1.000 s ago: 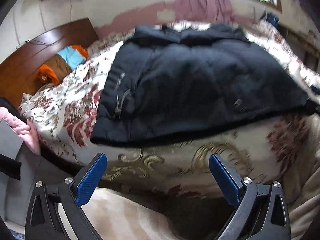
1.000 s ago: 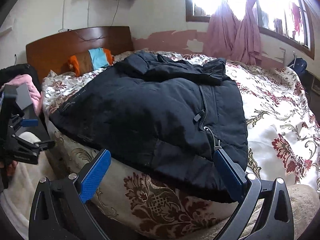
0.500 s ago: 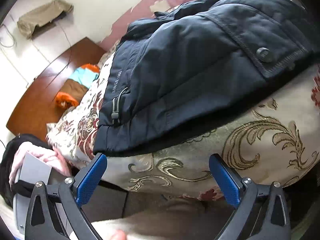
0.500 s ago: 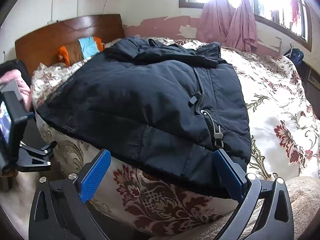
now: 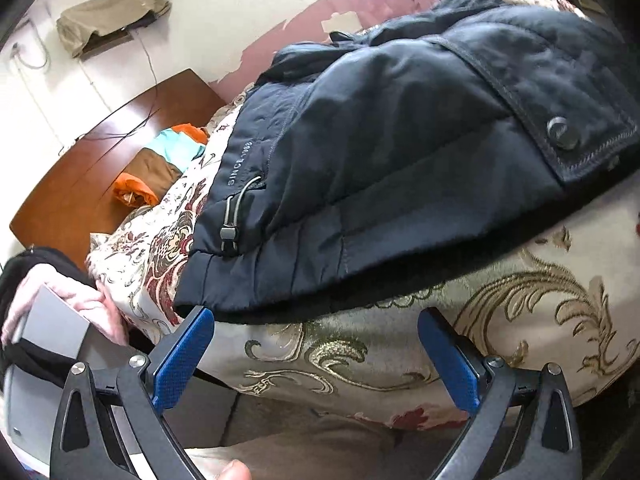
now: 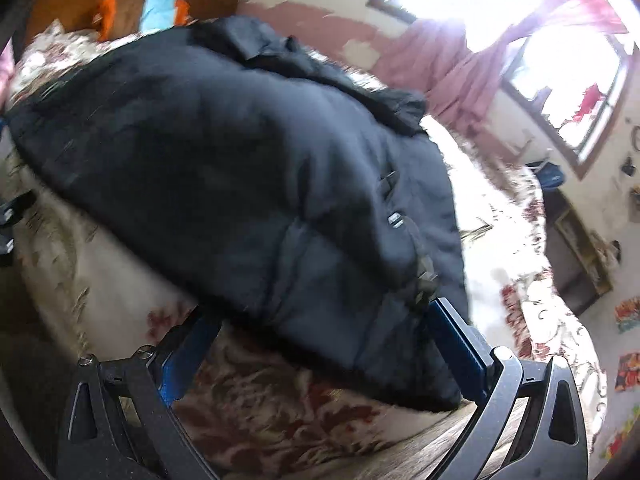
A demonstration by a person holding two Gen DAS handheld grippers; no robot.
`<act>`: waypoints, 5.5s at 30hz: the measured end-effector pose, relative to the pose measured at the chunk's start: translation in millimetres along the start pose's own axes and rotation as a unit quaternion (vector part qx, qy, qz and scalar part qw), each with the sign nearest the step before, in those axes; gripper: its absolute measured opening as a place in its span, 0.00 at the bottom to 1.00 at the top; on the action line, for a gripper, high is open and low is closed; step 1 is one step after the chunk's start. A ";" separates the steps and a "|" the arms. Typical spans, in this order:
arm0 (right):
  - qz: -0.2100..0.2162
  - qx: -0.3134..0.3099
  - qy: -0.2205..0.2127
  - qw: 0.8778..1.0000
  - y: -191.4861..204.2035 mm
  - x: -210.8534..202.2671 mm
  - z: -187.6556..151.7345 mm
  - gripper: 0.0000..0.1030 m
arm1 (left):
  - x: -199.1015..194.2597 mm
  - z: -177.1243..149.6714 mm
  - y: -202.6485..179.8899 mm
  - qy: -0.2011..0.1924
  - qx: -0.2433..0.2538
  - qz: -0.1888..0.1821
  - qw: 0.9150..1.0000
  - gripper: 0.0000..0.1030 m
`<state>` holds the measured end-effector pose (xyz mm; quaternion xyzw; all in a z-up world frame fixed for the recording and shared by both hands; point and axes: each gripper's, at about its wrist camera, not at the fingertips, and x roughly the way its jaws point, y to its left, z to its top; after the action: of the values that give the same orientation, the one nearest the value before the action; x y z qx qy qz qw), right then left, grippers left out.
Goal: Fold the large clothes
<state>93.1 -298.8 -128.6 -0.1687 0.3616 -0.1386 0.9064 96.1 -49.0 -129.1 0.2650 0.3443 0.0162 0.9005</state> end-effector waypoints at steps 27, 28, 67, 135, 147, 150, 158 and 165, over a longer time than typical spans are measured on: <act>0.108 0.132 -0.171 0.970 -46.9 -38.3 58.0 0.35 | -1.3 3.3 25.5 -0.094 -0.081 0.056 0.991 0.99; 0.112 0.136 -0.174 0.969 -48.4 -38.5 61.7 0.35 | -2.7 3.6 23.6 -0.101 -0.075 0.060 0.990 0.99; 0.165 0.168 -0.148 0.961 -59.8 -32.9 18.8 0.09 | -52.0 20.9 52.3 -0.196 -0.147 0.018 0.969 0.06; 0.104 0.120 -0.156 0.975 -110.0 109.9 274.0 0.07 | 88.2 317.9 90.9 -0.136 -0.185 -0.067 0.971 0.06; 0.122 0.139 -0.132 0.974 -104.3 146.5 261.1 0.13 | 116.9 297.9 98.4 -0.121 -0.230 -0.150 0.954 0.28; 0.120 0.146 -0.136 0.972 -108.3 143.2 256.4 0.29 | 101.1 291.6 105.7 -0.156 -0.257 -0.160 0.940 0.87; 0.135 0.164 -0.199 0.957 -126.5 89.1 221.4 0.84 | 60.6 265.2 109.8 -0.170 -0.272 -0.178 0.930 0.90; 0.208 0.118 -0.168 0.956 -109.5 64.7 166.9 0.86 | 28.6 206.8 80.5 -0.166 -0.192 -0.203 0.946 0.94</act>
<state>241.5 -387.7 -9.8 -0.0026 0.2125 0.0422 0.9762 260.2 -70.2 21.4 0.0104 0.2267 -0.1452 0.9630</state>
